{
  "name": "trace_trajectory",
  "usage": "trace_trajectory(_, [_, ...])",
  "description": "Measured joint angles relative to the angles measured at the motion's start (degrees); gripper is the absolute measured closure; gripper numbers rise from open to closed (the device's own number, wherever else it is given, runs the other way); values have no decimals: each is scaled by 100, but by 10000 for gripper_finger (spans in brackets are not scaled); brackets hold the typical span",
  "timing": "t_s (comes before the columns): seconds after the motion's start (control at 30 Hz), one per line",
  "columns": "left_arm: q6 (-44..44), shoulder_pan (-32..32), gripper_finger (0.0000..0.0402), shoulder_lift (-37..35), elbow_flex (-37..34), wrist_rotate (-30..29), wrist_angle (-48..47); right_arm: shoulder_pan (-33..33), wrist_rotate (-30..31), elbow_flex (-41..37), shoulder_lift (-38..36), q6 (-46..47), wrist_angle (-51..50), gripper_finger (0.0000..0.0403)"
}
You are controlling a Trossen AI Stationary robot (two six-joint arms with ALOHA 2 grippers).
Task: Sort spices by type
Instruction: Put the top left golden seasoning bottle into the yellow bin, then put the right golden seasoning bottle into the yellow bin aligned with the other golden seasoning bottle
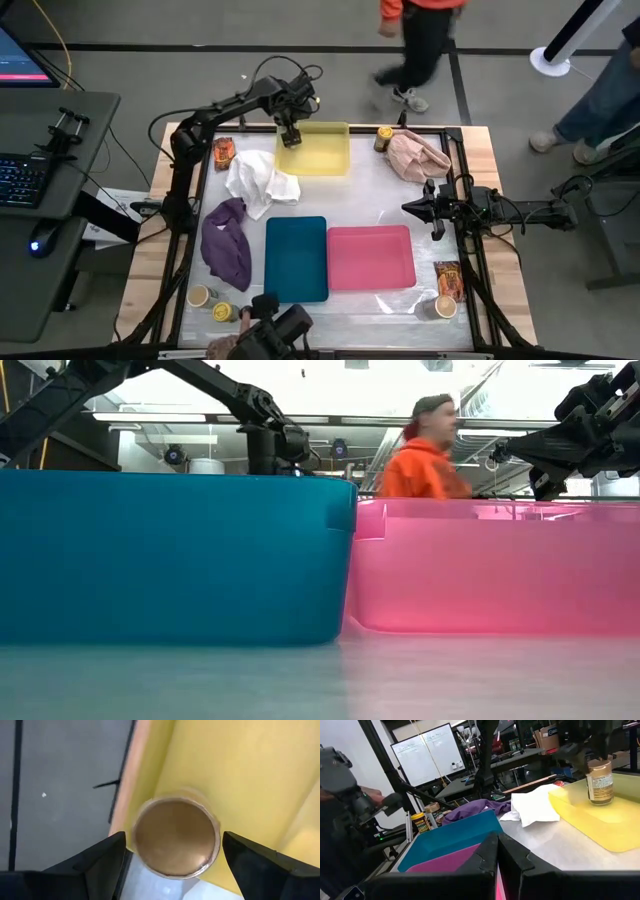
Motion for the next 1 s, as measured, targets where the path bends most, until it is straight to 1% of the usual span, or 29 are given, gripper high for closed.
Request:
trace_trajectory(0.2, [-83,153,82,0,509,-1,-97,1,0,-1,0,-1,0,399])
trace_trajectory(0.37, [-520,229,82,0,976,51,-352,2,0,-2,0,0,-1,399])
trace_trajectory(0.5, [-799,225,82,0,1201,523,-470,1,0,0,0,0,1,399])
trace_trajectory(0.63, [-1062,173,82,0,1232,954,-562,2,0,0,0,0,0,399])
trace_trajectory(0.83, [-1449,8,82,-135,1229,1977,-784,1,0,-2,0,-1,0,399])
trace_trajectory(0.93, [-1617,-106,82,-324,1229,2471,-703,2,0,0,0,0,-1,399])
trace_trajectory(1.0, [-1718,-219,82,-497,1227,2770,-452,2,0,0,0,0,1,399])
